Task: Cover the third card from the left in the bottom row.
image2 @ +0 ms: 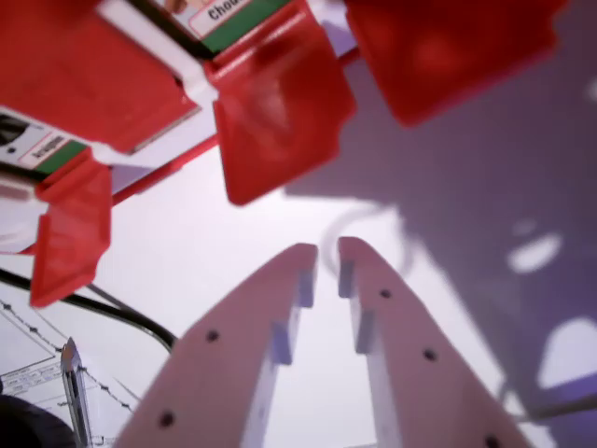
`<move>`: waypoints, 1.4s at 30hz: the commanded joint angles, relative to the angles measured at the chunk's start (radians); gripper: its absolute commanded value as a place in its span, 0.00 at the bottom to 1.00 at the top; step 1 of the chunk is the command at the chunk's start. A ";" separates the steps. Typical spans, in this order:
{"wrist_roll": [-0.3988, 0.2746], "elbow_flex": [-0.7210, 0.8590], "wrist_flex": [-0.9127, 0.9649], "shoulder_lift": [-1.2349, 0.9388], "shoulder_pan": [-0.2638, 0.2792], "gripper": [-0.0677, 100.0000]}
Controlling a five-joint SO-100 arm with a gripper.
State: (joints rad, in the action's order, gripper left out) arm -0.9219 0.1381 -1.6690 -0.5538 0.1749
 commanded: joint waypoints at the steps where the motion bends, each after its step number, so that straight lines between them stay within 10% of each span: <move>1: 0.006 -0.104 0.018 -0.021 0.006 0.02; 42: -0.138 -0.146 0.276 0.034 -0.023 0.02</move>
State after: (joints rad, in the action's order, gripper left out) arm -1.0492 0.0874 -1.4205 -0.4924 0.1503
